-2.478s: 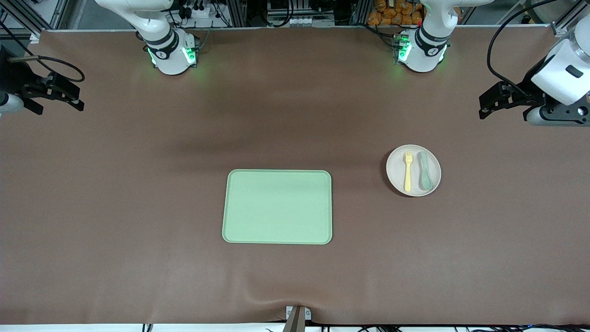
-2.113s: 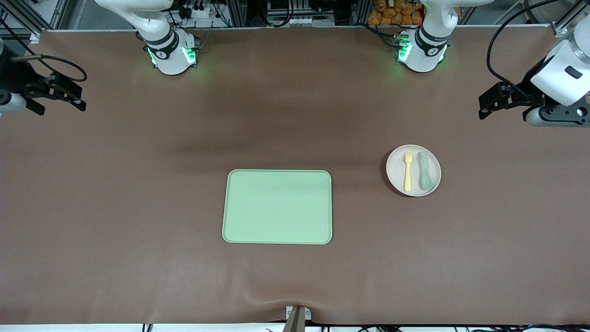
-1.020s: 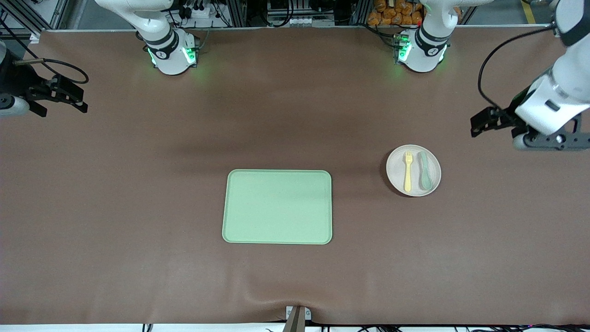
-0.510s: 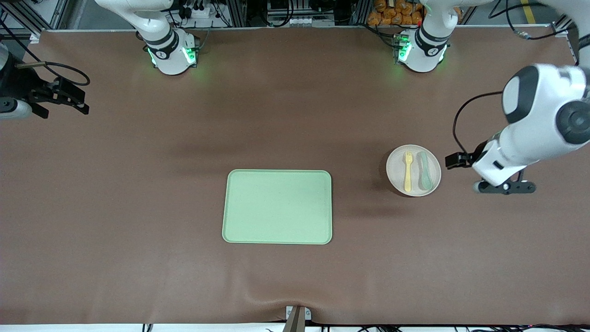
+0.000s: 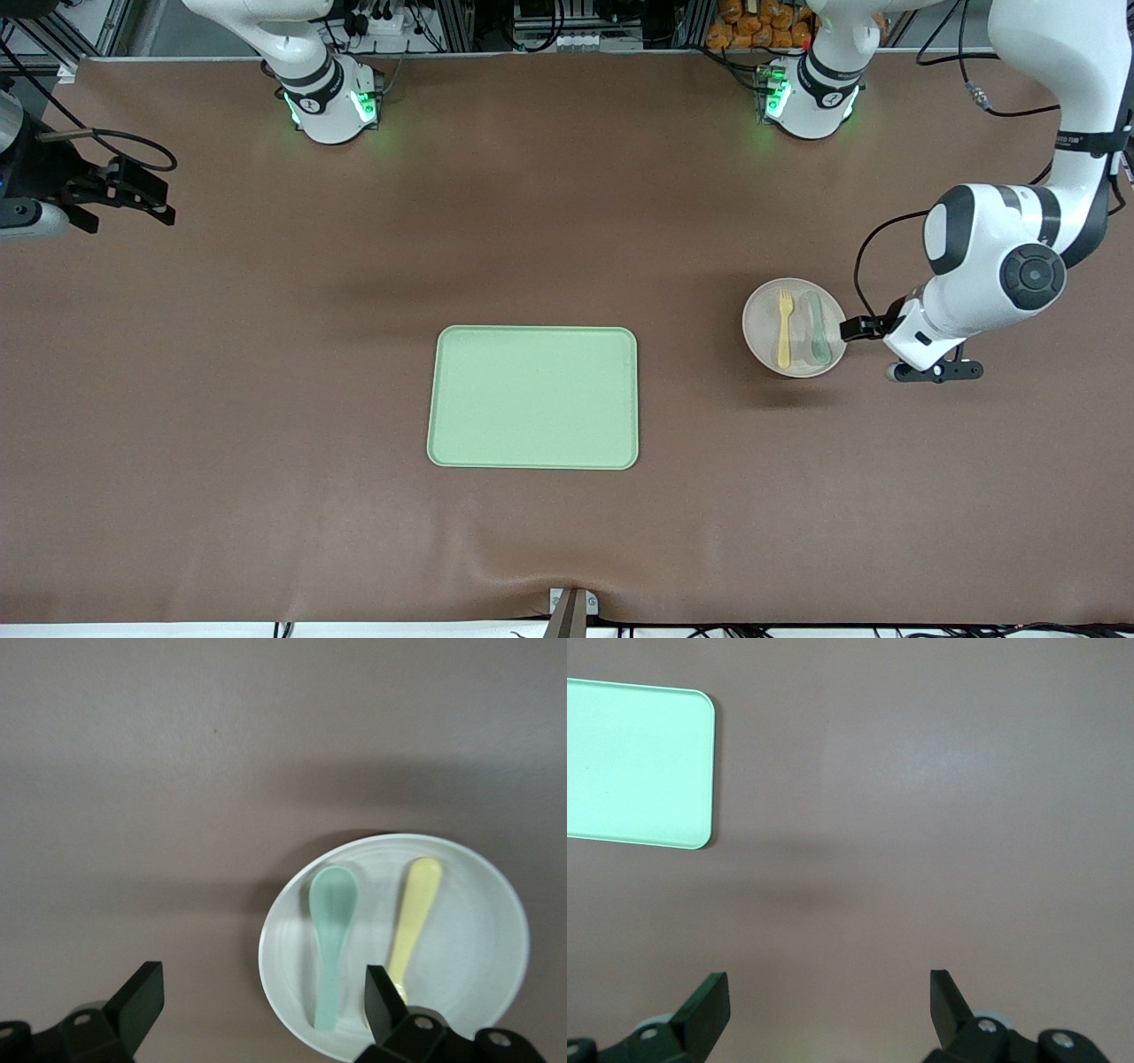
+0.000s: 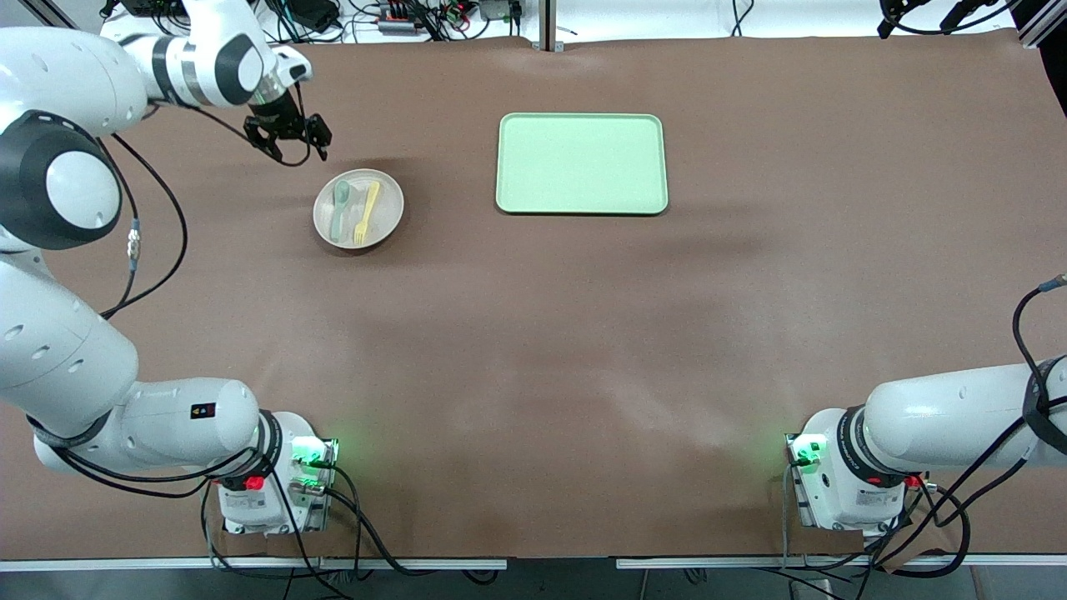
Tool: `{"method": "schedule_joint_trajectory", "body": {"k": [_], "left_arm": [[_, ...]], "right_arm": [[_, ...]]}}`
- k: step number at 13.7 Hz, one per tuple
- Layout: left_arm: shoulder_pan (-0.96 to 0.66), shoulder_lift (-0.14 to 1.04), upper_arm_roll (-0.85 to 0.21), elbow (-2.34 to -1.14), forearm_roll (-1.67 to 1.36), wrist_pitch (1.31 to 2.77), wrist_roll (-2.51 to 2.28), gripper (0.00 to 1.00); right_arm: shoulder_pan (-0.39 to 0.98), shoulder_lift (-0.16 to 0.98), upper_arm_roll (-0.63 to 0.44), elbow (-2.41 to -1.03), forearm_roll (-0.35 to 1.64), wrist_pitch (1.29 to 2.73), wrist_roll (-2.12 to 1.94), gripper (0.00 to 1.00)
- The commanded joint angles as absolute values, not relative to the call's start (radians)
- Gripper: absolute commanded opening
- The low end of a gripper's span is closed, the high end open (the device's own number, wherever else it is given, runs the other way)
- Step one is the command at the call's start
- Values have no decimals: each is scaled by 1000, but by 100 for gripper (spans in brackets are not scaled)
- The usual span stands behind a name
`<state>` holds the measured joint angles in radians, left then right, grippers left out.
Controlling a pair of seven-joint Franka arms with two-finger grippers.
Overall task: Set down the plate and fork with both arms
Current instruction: 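Reach the left gripper down to the rim of the white plate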
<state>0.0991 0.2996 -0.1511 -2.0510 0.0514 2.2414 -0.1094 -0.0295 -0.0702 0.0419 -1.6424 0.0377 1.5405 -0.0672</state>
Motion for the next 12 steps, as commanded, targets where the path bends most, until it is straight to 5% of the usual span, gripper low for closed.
{"method": "schedule_joint_trajectory", "body": {"k": [1,12], "left_arm": [[107,311,-158,-2134,66,2362,-83,100],[152,422,-156,-2163,129,2482,-2,100]], "right_arm": [[-29,-57,40,-1621,40,1531,-64,100],[-51,-55,34,-1623,38,1529,-63,100]]}}
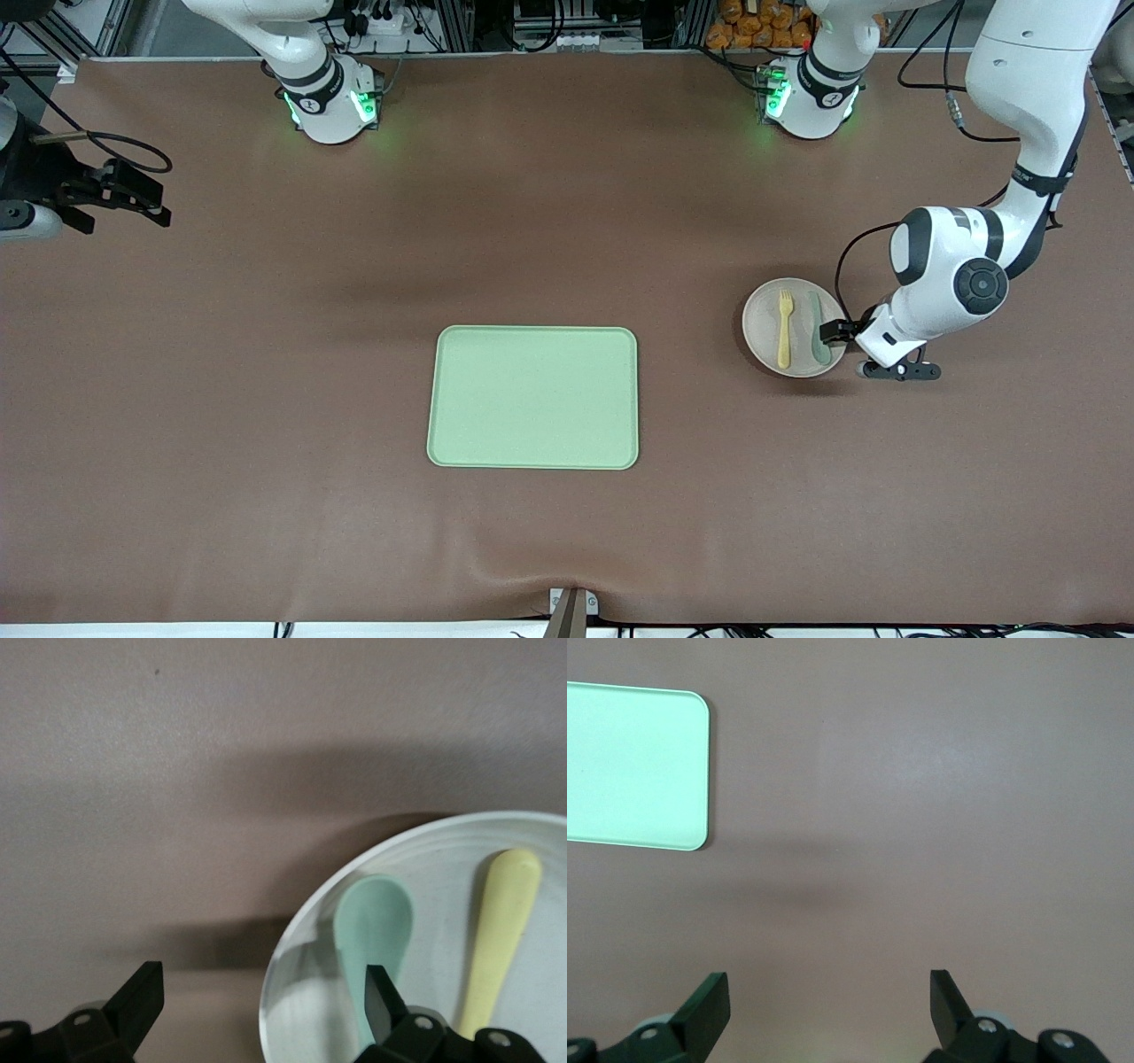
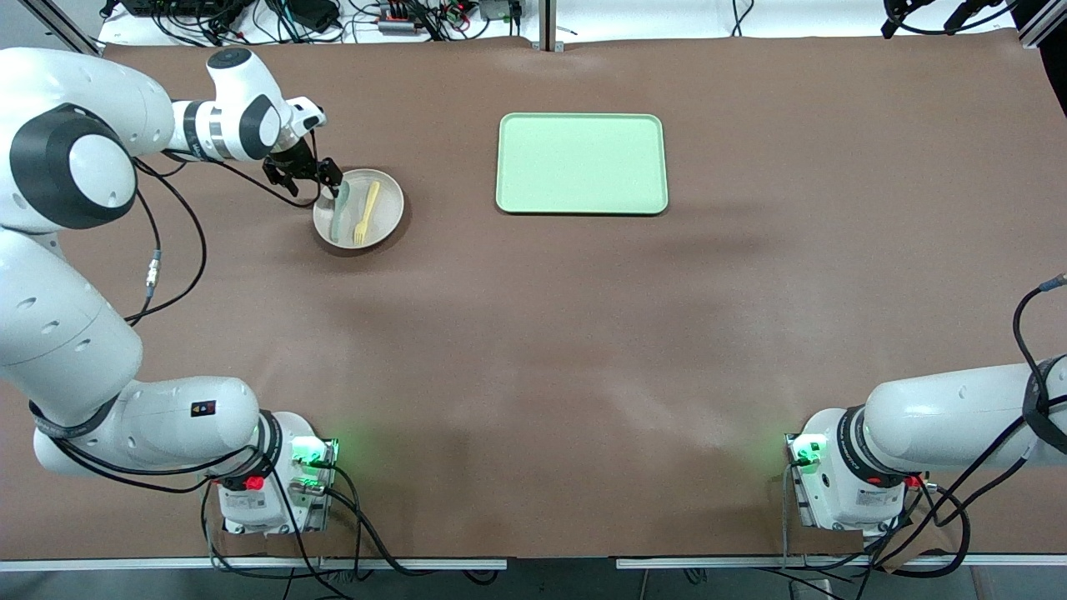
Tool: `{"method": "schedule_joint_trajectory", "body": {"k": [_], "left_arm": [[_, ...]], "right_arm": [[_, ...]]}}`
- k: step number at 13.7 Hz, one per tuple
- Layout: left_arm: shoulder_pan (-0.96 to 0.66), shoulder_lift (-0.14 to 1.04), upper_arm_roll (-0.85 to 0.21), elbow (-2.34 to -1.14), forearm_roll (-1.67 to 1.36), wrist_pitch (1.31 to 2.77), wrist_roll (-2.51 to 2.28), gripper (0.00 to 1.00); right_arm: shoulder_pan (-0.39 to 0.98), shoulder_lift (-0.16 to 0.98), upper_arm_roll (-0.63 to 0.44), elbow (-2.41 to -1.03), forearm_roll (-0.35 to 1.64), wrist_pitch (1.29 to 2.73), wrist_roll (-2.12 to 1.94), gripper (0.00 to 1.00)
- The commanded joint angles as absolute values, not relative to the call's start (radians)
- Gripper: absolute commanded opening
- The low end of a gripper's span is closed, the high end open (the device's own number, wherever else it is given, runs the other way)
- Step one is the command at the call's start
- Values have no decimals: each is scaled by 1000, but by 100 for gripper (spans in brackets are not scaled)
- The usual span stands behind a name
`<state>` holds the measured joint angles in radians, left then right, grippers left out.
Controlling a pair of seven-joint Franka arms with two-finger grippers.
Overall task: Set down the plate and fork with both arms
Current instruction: 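Close the left gripper on the plate rim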
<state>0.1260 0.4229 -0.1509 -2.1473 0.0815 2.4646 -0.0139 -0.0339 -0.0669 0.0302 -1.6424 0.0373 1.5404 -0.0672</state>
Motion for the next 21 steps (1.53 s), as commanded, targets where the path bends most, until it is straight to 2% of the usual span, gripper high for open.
{"method": "schedule_joint_trajectory", "body": {"k": [1,11,12,13,14,15,21], "left_arm": [[170,422,-158,-2164,139,2483,-2,100],[167,420,-163,-2197,169,2482,-2,100],[167,420,-164,-2198,169,2482,-2,90],[164,419,-166,-2198,169,2482,-3,61],[161,417,-167,-2198,169,2480,-6,27],[153,416,-169,-2198,169,2474,-8,0],[127,411,-169,-2194,169,2471,-18,0]], "right_arm": [[-54,-55,34,-1623,38,1529,-64,100],[-57,-54,34,-1624,38,1517,-61,100],[-57,-54,34,-1624,38,1514,-57,100],[-55,-54,34,-1624,40,1514,-57,100],[-57,-54,34,-1624,40,1514,-58,100],[-55,-54,34,-1624,40,1513,-58,100],[-66,-52,34,-1625,52,1500,-60,100]]}}
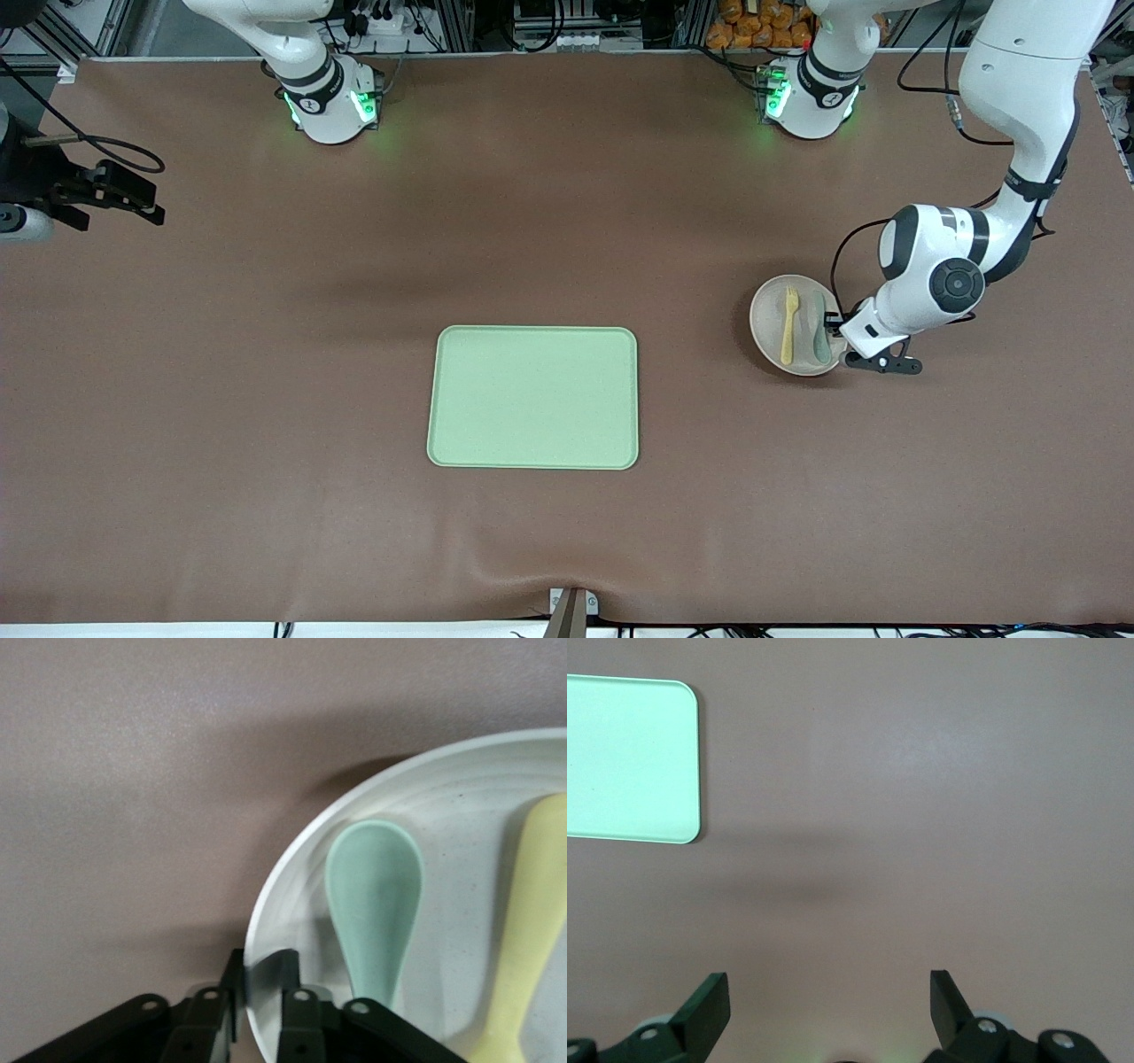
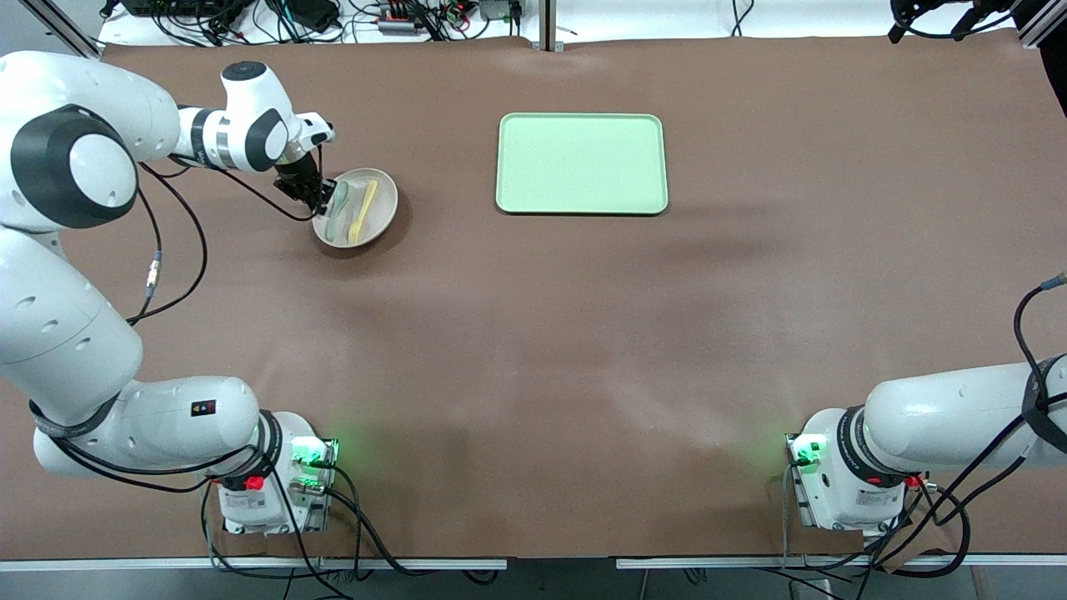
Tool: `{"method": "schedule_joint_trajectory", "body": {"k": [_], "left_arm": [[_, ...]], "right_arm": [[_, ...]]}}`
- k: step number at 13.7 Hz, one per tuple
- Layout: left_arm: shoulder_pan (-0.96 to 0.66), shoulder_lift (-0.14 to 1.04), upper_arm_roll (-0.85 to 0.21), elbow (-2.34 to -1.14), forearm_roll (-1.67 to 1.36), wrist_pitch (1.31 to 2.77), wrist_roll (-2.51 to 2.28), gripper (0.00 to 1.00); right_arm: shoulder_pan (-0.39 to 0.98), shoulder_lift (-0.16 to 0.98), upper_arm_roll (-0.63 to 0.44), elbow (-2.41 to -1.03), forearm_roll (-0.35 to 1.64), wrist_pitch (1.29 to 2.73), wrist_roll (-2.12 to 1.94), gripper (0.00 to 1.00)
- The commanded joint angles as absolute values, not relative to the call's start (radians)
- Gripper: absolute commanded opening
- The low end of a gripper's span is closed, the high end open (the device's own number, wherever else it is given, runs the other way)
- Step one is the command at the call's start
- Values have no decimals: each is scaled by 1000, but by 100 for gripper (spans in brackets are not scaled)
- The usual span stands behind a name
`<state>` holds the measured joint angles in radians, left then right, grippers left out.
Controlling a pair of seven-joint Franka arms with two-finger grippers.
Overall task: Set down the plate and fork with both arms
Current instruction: 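Close the left gripper on the plate rim, then slide the plate with the left gripper onto the green tray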
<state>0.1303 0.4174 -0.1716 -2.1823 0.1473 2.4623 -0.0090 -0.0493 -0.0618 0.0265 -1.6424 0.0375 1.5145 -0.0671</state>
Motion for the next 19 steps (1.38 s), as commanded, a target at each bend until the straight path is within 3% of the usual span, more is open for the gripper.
{"method": "schedule_joint_trajectory", "body": {"k": [1,7,12,19], "left_arm": [[127,410,-169,-2191,169,2471,-15,0],[133,371,-193,-2134,147,2424,0,0],[138,374,-253,-1976,-41,2241,0,0],[83,426,-319,-1786,-304,2183,-119,0]], "right_arm": [[-66,-52,34,-1624,52,1502,-60,100],[-66,-52,34,-1626,52,1496,-60,100],[-64,-52,34,-1628,52,1496,-60,100],[-64,-52,34,-1628,52,1496,-63,100]]}}
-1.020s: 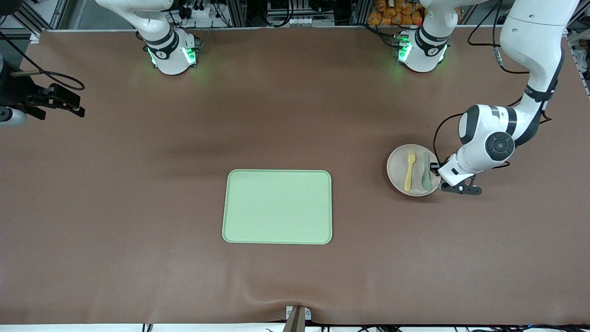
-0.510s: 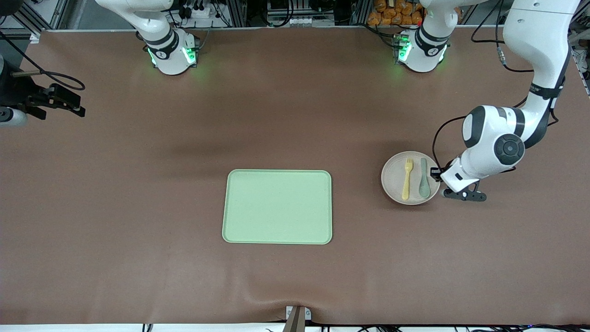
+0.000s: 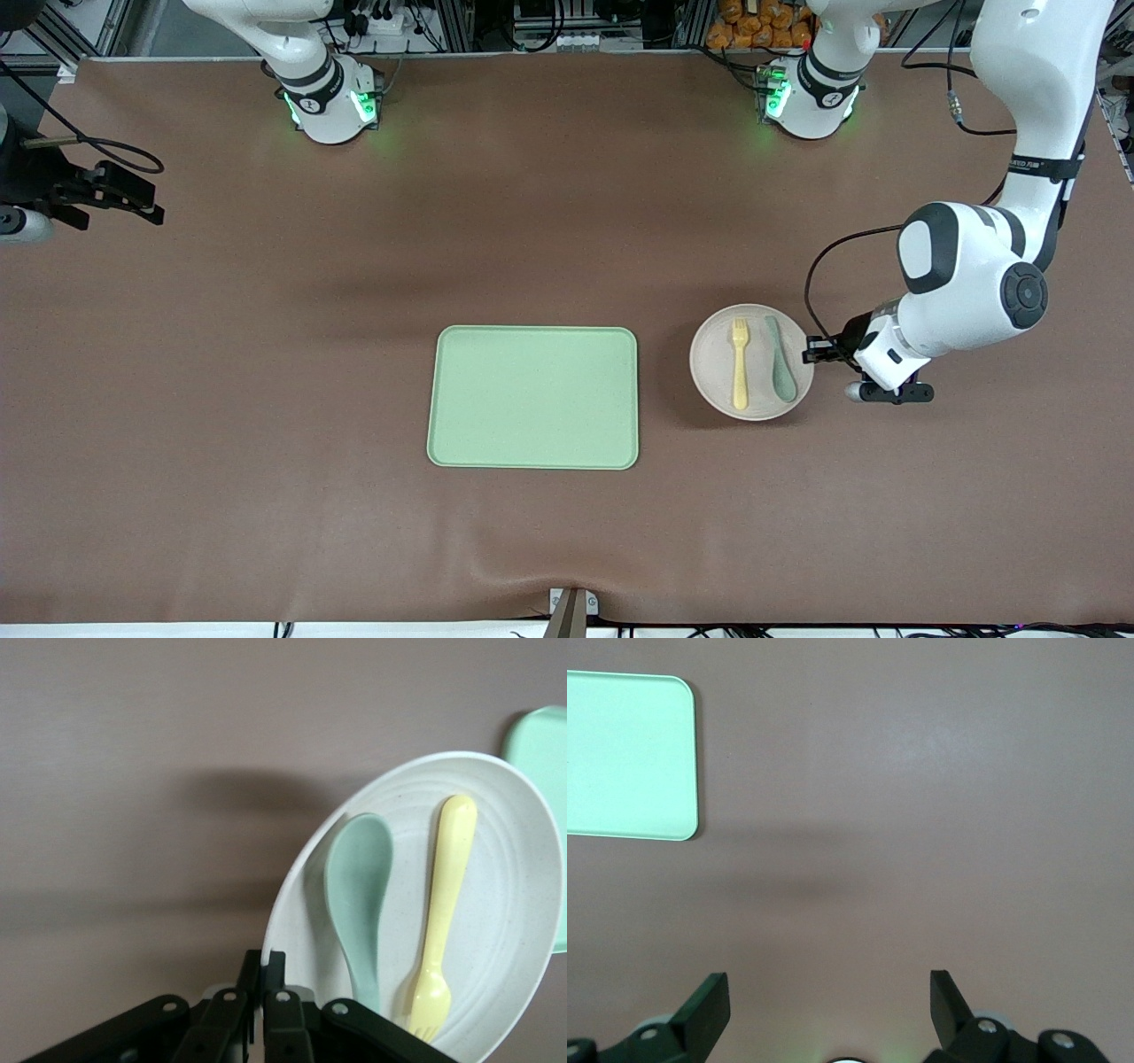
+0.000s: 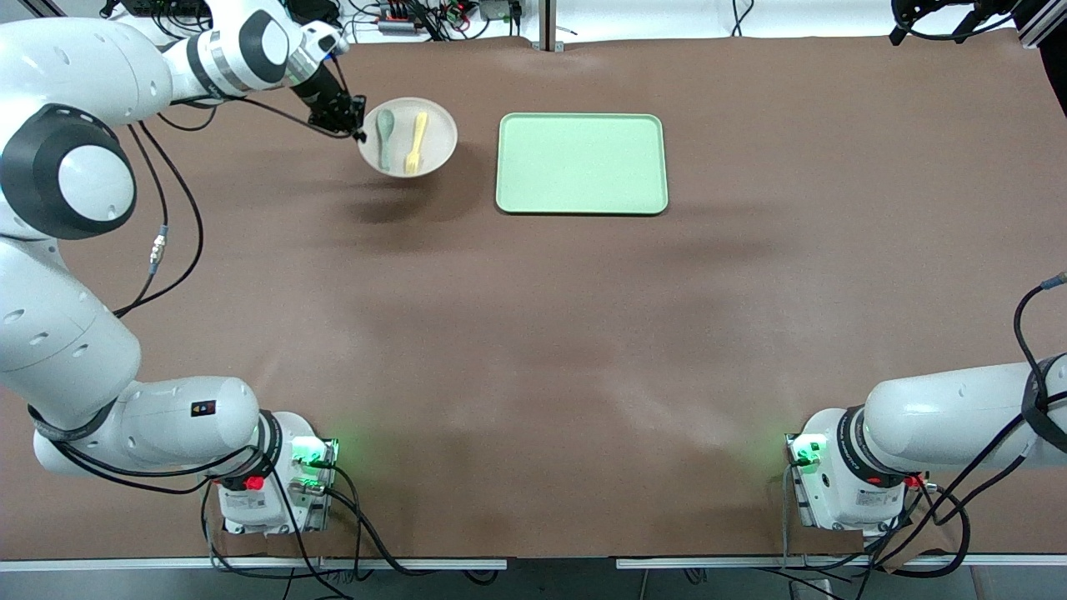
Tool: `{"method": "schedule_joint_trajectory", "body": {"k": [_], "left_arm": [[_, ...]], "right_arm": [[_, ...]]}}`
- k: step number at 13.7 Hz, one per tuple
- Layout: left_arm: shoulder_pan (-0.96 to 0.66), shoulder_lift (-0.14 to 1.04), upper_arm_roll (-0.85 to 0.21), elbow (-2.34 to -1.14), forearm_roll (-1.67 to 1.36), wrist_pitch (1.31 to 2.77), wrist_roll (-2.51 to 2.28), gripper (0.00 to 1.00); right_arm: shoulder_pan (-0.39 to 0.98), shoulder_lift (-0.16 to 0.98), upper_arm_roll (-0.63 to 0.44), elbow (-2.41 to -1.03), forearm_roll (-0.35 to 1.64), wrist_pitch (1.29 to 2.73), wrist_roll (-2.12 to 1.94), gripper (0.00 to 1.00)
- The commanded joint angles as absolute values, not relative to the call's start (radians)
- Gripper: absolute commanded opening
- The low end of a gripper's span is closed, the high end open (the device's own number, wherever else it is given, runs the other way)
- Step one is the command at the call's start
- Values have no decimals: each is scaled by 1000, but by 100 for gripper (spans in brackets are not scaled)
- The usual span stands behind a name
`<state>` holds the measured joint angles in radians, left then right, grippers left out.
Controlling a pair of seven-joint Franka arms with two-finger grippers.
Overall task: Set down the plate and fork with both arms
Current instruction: 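Slide the plate with the left gripper onto the green tray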
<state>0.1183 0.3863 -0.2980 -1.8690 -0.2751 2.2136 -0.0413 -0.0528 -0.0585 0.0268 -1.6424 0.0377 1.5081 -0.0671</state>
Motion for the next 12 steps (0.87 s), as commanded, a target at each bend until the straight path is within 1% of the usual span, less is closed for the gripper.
{"method": "schedule_joint_trajectory", "body": {"k": [1,4,7,8,10,12], "left_arm": [[39,452,-321,-1749,-302,2183,-186,0],[-88,555,-319,-1616,-290,2184,-369,0],[-210,670,-296,-1484,-287,2197,-504,0],[-247,693,-281,-1465,-288,2218,-520,0],[-326,735,-230,-1460,-291,2326,-555,0],[-373,784,-215,-1460,-290,2440,-578,0]], "right_arm": [[-66,-52,34,-1626,52,1496,-63,100],[-66,-51,34,-1626,52,1497,-63,100],[-66,-51,34,-1626,54,1497,-63,100],[-66,-51,34,-1628,54,1496,-63,100],[-67,-49,34,-1628,54,1497,-63,100],[-63,-48,34,-1625,54,1500,-60,100]]}}
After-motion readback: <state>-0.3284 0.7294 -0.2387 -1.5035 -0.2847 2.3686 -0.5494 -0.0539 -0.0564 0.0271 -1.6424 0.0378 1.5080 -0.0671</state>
